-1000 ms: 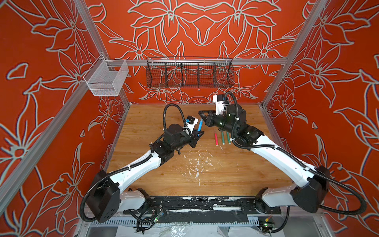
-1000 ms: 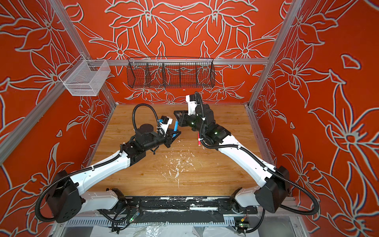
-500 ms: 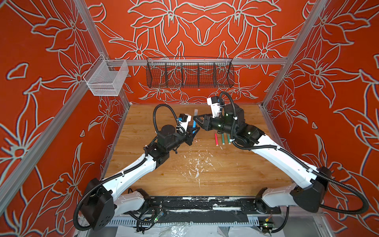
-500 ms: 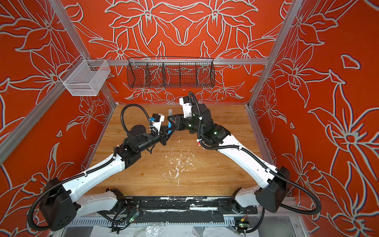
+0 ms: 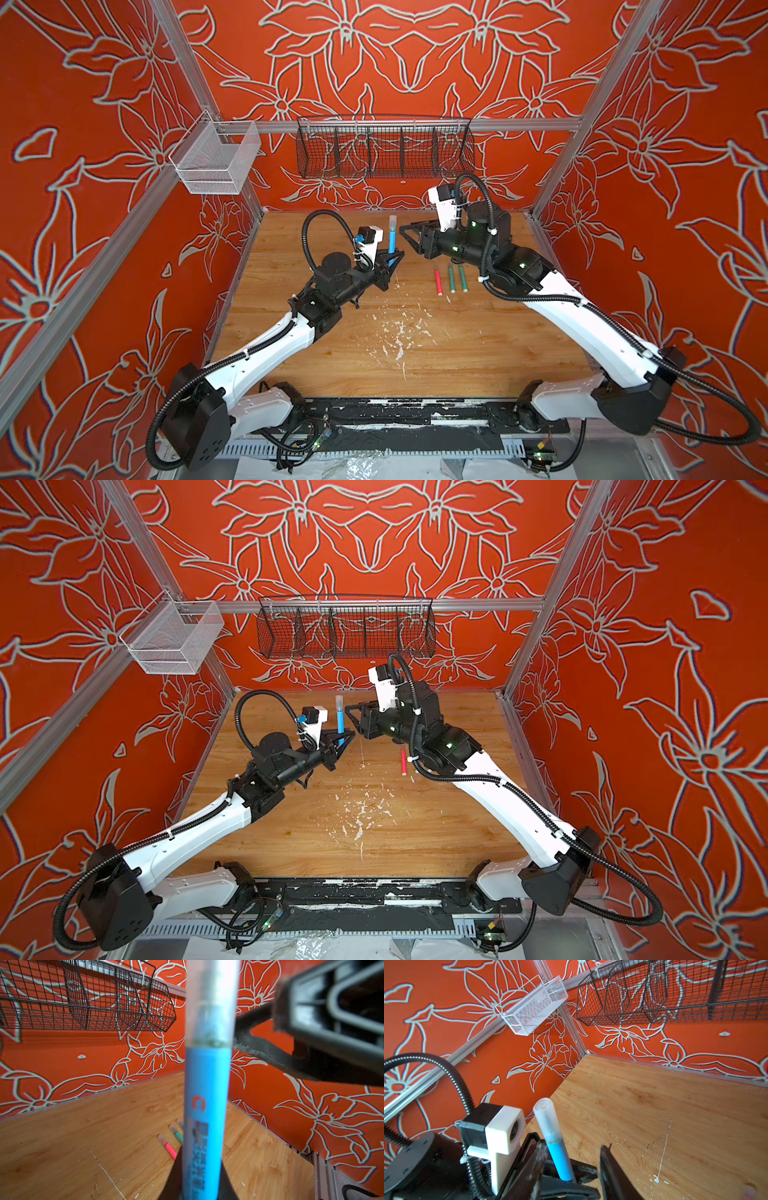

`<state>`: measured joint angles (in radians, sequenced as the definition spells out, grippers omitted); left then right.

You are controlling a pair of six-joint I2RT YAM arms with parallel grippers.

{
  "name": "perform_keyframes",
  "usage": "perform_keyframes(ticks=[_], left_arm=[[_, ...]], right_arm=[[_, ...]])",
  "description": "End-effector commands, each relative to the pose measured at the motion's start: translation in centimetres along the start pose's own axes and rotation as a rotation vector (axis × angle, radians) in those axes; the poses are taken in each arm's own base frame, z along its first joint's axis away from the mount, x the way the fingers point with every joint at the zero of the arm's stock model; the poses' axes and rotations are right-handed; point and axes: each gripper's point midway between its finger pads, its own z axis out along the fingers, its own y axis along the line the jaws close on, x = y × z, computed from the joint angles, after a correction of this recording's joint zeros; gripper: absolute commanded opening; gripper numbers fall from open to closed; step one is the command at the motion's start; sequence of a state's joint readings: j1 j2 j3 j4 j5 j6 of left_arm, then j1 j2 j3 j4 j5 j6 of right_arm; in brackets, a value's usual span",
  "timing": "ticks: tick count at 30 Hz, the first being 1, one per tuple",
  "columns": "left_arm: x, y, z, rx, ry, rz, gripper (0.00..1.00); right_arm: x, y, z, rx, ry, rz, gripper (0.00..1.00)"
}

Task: Insert the pens into the pen caps
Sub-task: 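Grasp the capped blue marker with the right gripper from the left gripper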

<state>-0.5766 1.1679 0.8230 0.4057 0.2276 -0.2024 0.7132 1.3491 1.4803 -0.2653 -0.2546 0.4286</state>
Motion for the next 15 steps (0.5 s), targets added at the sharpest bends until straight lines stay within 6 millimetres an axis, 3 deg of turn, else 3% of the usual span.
perform_keyframes(ticks=[1,10,15], left_arm=[[-2.0,-1.0,-0.4,0.036,-0.062,0.004,0.00],[-2.6,-1.4,-0.7,0.054,-0.076,-0.004,0.00],[-2.7,-1.6,-0.8,0.063,-0.082,-0.014,0.00]], right_arm=[[0.3,1.5,0.2,-0.079,0.029,-0.060,0.44],[1.8,1.5,3.1,-0.117,0.075,-0.058,0.36],[2.0,1.9,3.3,-0.130,0.075,-0.048,0.21]])
